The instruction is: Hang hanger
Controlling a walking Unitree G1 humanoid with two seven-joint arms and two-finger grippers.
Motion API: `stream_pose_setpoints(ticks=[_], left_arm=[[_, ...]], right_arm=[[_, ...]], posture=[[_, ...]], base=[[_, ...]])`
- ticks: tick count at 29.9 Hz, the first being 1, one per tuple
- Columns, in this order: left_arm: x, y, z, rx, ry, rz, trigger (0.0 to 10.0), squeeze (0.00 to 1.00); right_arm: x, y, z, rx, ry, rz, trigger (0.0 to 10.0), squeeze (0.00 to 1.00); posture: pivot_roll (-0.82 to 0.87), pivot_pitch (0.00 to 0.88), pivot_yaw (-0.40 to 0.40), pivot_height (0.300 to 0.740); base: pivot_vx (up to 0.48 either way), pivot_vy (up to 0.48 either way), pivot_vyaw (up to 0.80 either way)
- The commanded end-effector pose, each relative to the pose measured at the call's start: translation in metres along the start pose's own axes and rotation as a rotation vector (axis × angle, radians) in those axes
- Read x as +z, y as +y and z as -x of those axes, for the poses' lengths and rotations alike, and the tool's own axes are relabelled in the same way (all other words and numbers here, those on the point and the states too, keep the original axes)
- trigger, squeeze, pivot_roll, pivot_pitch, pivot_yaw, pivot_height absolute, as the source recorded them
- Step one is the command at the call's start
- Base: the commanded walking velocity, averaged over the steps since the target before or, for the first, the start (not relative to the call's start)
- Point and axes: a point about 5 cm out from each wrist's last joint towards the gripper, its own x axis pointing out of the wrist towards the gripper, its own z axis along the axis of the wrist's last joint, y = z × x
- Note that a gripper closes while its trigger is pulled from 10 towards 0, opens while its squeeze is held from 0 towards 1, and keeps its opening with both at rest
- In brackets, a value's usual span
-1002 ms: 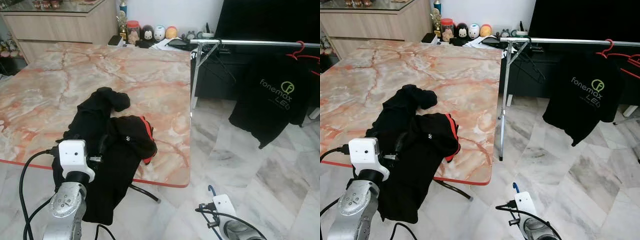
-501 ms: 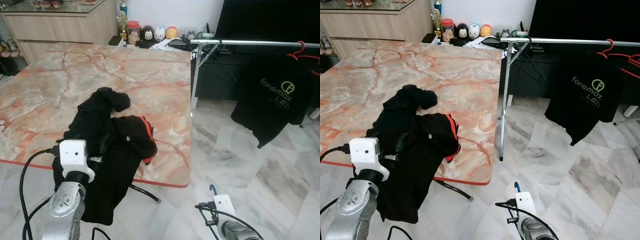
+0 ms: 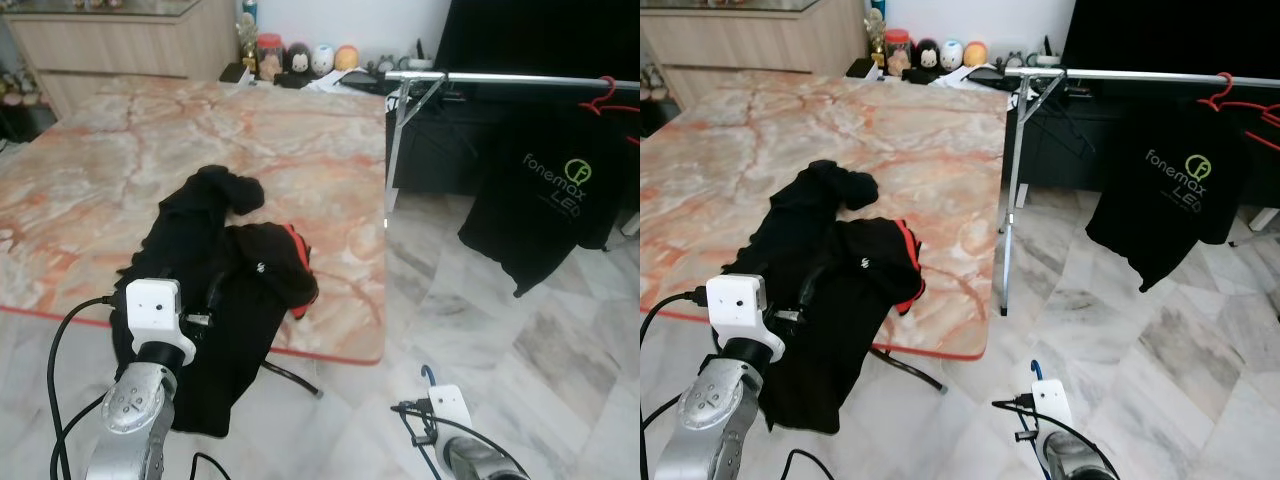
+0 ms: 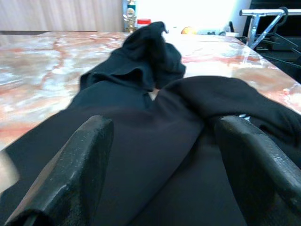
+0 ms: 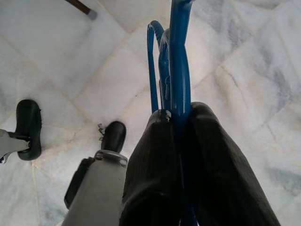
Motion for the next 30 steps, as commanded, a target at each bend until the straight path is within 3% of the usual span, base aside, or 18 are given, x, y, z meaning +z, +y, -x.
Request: stream_pose_setpoints(ticks=[1,24,30], left_arm=[[-0.001,0.0,0.0,-0.004,0.009,-0.004,10.0,0.0],[0.003,-0.002,-0.011,-0.016,-0.008,0.018,10.0,0.0],[-0.006,0.004,-0.01,-0.006,0.04,-0.006,10.0,0.0]], right_arm=[[0.002,-0.001,0.0,-0.008,-0.008,-0.011,10.0,0.0],[0.015,-0.006,0.001,-0.019,-0.038,-0.018,10.0,0.0],[0.016,-0.007,0.001,-0.019,-0.039,-0.012,10.0,0.0]], posture=[[0.12,0.0,-0.037,0.74],[0.11,0.0,-0.05,0.74],[0.11,0.0,-0.052,0.74]], base=[[-0.274,0.0,0.0],[-0.273,0.0,0.0],[-0.264,0.0,0.0]])
